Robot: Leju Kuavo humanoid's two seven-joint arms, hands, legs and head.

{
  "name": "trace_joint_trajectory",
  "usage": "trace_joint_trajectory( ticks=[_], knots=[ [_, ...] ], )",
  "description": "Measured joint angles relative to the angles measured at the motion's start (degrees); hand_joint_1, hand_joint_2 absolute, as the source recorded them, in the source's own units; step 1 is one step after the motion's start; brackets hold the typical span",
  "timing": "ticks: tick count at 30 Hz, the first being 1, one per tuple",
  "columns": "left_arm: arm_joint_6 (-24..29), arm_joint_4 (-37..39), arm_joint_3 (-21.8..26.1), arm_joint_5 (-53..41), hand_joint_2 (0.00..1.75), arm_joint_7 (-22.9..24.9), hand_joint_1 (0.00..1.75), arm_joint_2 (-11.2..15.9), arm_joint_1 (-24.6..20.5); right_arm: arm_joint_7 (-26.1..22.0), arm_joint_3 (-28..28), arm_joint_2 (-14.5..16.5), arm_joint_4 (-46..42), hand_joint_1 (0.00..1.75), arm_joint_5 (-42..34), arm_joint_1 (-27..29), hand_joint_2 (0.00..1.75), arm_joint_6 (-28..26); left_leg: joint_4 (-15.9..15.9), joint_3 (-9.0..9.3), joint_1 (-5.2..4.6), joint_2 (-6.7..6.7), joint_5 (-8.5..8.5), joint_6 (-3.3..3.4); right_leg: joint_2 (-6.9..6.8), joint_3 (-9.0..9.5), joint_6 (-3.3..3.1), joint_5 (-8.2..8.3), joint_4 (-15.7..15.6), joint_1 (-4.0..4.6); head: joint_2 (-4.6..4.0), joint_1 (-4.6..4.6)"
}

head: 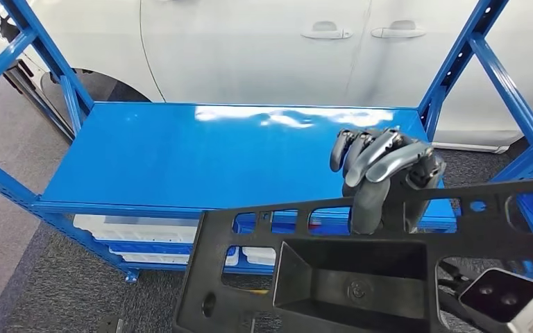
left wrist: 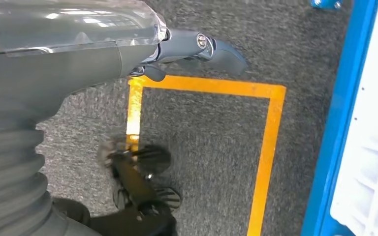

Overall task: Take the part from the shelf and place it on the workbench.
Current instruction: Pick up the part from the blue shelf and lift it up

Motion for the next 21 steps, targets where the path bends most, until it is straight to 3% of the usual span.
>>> trace_joint_trajectory(
  ticks=[1, 2, 5, 6, 7, 10, 12, 14, 15, 16, 17, 18, 19, 21],
  knots=[
    [0.17, 0.00, 0.00, 0.11, 1.75, -0.02, 0.00, 0.01, 0.00, 0.21, 0.52, -0.77, 0.20, 1.75, -1.08, -1.04, 1.75, -0.83, 1.47, -0.20, 0.01, 0.00, -0.43, -0.08, -0.02, -0.47, 0.05, 0.31, 0.08, 0.01, 0.00, 0.00],
    [0.32, 0.00, 0.00, 0.19, 1.75, -0.07, 0.00, 0.01, -0.01, 0.30, 0.99, -1.49, 0.44, 1.75, -1.98, -2.06, 1.75, -1.54, 0.57, 0.77, 0.01, 0.00, 0.22, -0.09, -0.02, -0.94, 0.14, 0.63, 0.17, 0.01, 0.00, 0.00],
    [0.62, 0.00, 0.00, 0.40, 1.75, -0.38, 0.00, 0.04, -0.19, 0.52, 2.37, -3.71, 1.10, 1.75, -4.38, -4.99, 1.75, -3.34, -10.70, 7.74, -0.11, 0.00, 4.19, 0.39, 0.00, -2.05, 0.74, 1.51, 0.61, 0.06, 0.00, 0.00],
    [0.68, 0.00, 0.00, 0.49, 1.75, -0.50, 0.00, 0.04, -0.26, 0.62, 2.85, -4.47, 1.30, 1.75, -5.17, -6.00, 1.75, -3.92, -13.42, 9.18, -0.23, -0.03, 4.90, 0.69, 0.00, -2.30, 1.06, 1.81, 0.74, 0.12, 0.00, -0.01],
    [0.76, 0.00, 0.01, 0.60, 1.75, -0.63, 0.00, 0.04, -0.27, 0.69, 3.38, -5.25, 1.52, 1.75, -5.94, -6.97, 1.75, -4.46, -14.79, 9.77, -0.39, -0.07, 5.19, 1.04, -0.01, -2.47, 1.44, 2.14, 0.81, 0.13, 0.00, -0.01],
    [1.11, 0.00, 0.02, 0.90, 1.75, -0.96, 0.00, 0.02, 0.03, 0.74, 4.79, -7.24, 2.13, 1.75, -7.86, -9.15, 1.75, -5.77, -14.92, 9.07, -0.48, -0.05, 6.37, 2.07, 0.05, -2.93, 2.53, 2.66, 0.82, -0.04, -0.01, 0.00],
    [1.27, 0.00, 0.02, 1.20, 1.75, -1.24, 0.00, -0.01, 0.12, 0.74, 5.74, -8.55, 2.42, 1.75, -9.07, -10.58, 1.75, -6.66, -15.16, 8.23, -0.29, 0.12, 7.59, 2.71, 0.14, -4.27, 3.15, -0.25, 3.45, -0.20, -0.01, 0.00],
    [1.39, 0.00, 0.03, 1.44, 1.75, -1.52, 0.00, 0.00, 0.20, 0.78, 6.88, -9.87, 2.66, 1.75, -10.07, -11.97, 1.75, -7.57, -15.14, 7.03, -0.28, 0.23, 8.59, 3.08, 0.15, -6.34, 3.59, -5.63, 10.00, -0.43, -0.01, 0.00],
    [1.48, 0.00, 0.04, 1.53, 1.75, -1.66, 0.00, 0.01, 0.33, 0.82, 7.50, -10.46, 2.77, 1.75, -10.51, -12.48, 1.75, -8.07, -15.09, 6.39, -0.31, 0.26, 9.02, 3.18, 0.15, -7.09, 3.72, -7.60, 13.41, -0.50, 0.00, 0.00],
    [1.57, 0.00, 0.05, 1.58, 1.75, -1.84, 0.00, 0.01, 0.50, 0.89, 8.15, -11.02, 2.89, 1.75, -10.99, -12.88, 1.75, -8.70, -14.98, 5.67, -0.33, 0.27, 9.47, 3.14, 0.15, -7.16, 3.79, -8.44, 15.68, -0.55, 0.00, 0.00],
    [1.66, 0.00, 0.05, 1.62, 1.75, -2.01, 0.00, 0.01, 0.67, 0.96, 8.76, -11.50, 3.00, 1.75, -11.46, -13.23, 1.75, -9.34, -14.80, 4.92, -0.33, 0.26, 9.89, 3.08, 0.14, -6.38, 3.78, -8.19, 16.23, -0.57, 0.00, 0.00],
    [1.74, 0.00, 0.07, 1.65, 1.75, -2.14, 0.00, 0.01, 0.80, 0.98, 9.27, -11.89, 3.09, 1.75, -11.86, -13.62, 1.75, -9.98, -14.56, 4.16, -0.33, 0.24, 10.26, 2.98, 0.14, -4.60, 3.69, -7.13, 14.73, -0.57, 0.00, 0.00],
    [1.83, 0.00, 0.08, 1.65, 1.75, -2.24, 0.00, 0.01, 0.89, 1.00, 9.76, -12.26, 3.15, 1.75, -12.24, -14.10, 1.75, -10.58, -14.26, 3.44, -0.33, 0.21, 10.61, 2.83, 0.15, -1.97, 3.54, -5.90, 11.63, -0.57, 0.00, 0.00],
    [1.95, 0.00, 0.09, 1.65, 1.75, -2.31, 0.00, 0.01, 0.97, 0.99, 10.53, -12.81, 3.19, 1.75, -12.76, -15.13, 1.75, -11.45, -13.81, 2.42, -0.42, 0.13, 11.18, 2.38, 0.19, 3.00, 3.00, -5.20, 4.54, -0.38, 0.00, -0.01]
  ],
)
